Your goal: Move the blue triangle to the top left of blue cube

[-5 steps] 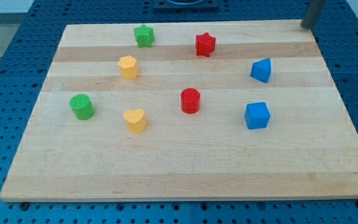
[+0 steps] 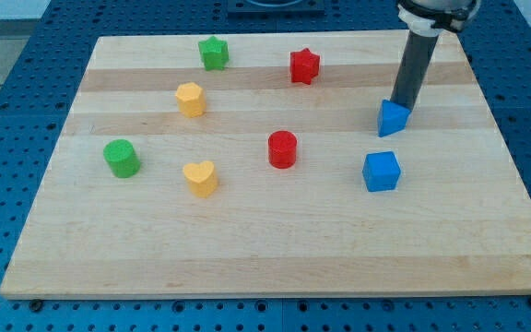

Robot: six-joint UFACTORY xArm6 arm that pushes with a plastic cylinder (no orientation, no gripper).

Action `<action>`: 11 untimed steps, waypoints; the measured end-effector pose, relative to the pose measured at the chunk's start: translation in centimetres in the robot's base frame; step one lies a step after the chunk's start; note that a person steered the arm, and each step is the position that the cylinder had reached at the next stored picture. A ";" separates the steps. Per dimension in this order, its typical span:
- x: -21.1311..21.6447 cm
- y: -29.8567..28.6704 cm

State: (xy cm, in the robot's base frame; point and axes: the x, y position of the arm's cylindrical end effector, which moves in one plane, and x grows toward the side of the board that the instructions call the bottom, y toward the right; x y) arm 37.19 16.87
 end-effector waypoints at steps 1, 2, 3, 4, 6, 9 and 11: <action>1.5 -0.3; 2.7 -0.3; 4.0 -3.2; 4.0 -4.4; 3.9 -7.5; 8.0 -6.1; 15.1 -4.8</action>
State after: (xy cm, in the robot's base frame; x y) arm 52.24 12.02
